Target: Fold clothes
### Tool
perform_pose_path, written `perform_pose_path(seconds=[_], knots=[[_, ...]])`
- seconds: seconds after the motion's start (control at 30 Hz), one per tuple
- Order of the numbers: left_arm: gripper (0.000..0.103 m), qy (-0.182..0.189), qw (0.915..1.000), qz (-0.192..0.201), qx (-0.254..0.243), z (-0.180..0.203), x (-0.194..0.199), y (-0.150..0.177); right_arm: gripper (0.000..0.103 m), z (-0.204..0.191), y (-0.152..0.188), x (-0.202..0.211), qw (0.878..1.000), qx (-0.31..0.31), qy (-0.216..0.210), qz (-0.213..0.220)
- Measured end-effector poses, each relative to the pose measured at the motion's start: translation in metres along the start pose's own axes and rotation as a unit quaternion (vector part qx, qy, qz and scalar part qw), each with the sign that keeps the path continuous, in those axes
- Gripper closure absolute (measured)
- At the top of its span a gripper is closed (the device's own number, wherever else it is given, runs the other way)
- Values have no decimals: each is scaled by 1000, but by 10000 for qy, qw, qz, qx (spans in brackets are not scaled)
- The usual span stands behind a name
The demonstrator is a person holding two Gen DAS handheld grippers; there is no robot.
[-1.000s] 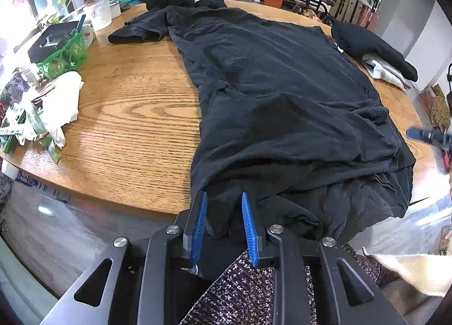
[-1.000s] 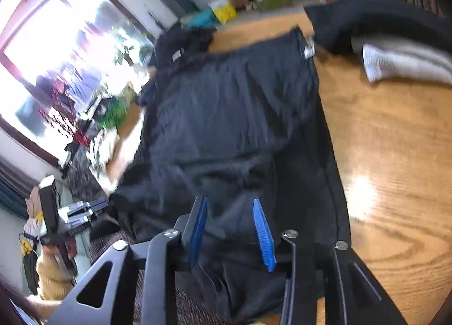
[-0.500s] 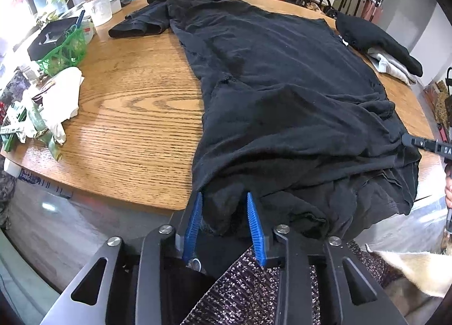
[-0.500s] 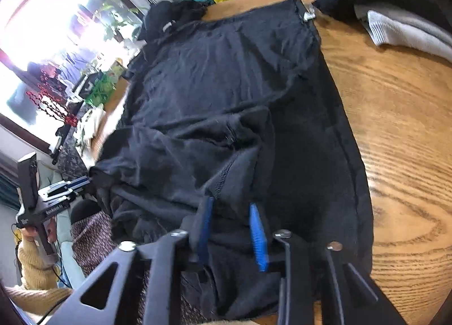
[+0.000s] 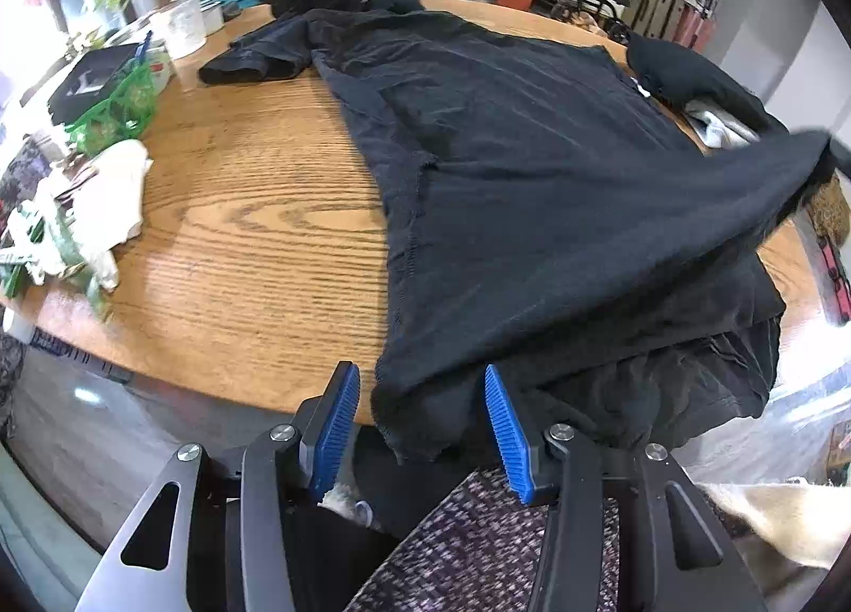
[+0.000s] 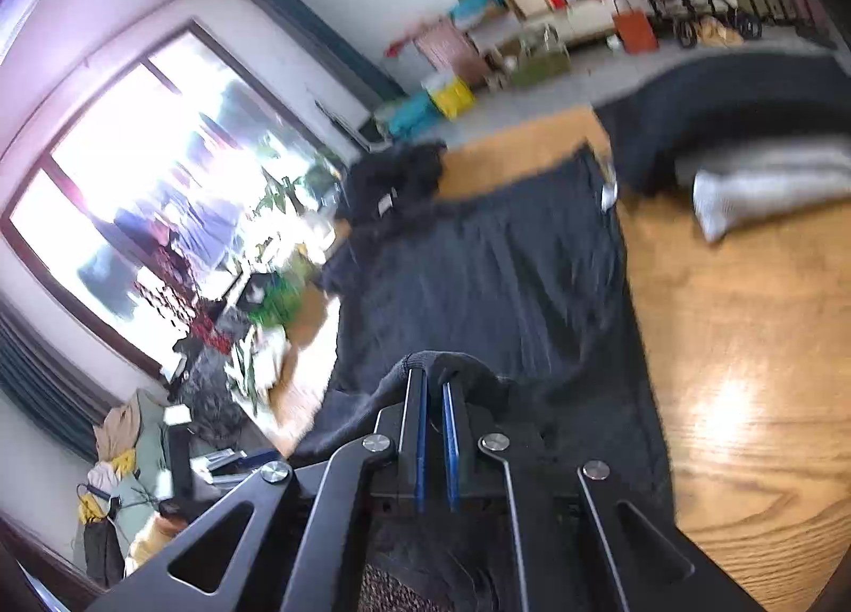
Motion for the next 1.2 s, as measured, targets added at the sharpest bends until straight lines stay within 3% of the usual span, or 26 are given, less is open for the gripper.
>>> perform_pose_path(seconds=[0.13, 0.33, 0.4, 0.57, 0.7, 0.8, 0.87, 0.93, 1.03, 1.2], knots=[[52, 19, 9997, 29, -224, 13, -4, -7, 96, 1, -16, 12, 9995, 71, 210, 243], [54, -53, 9997, -2, -244, 19, -15, -16, 96, 5, -21, -3, 9992, 9, 383, 102], [91, -177, 9995, -70, -255, 17, -18, -15, 96, 6, -19, -7, 9992, 1, 401, 83], [95, -51, 9999, -128, -38, 7, -15, -15, 96, 16, -26, -13, 9992, -171, 358, 93], [95, -24, 9994, 250, 256, -9, 8, -25, 96, 4, -42, -11, 9995, -78, 195, 229], [95, 201, 9980, 469, 381, -15, 28, -25, 96, -17, -52, -1, 9991, 140, 13, 412], [95, 145, 9985, 440, 294, -14, 30, -20, 96, -26, -52, 8, 9982, 315, -29, 519], [95, 82, 9995, 259, 163, -9, 19, -13, 96, -17, -45, 7, 9984, 274, 171, 458], [95, -12, 9999, -75, 105, -6, -5, -1, 96, 24, -22, -14, 9978, -243, 613, 12], [95, -60, 9992, -257, 298, -12, -20, 1, 96, 87, 14, -48, 9860, -935, 1259, -568]])
Point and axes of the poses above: each gripper's, at about its wrist camera, not at the fingertips, and x roughly against the way its jaws point, z to its right, y to its underside, the point moved 7 cm from there along -x, roughly the way its jaws point, and after that the axes turned 6 degrees about -x, right-handed, at the moved point
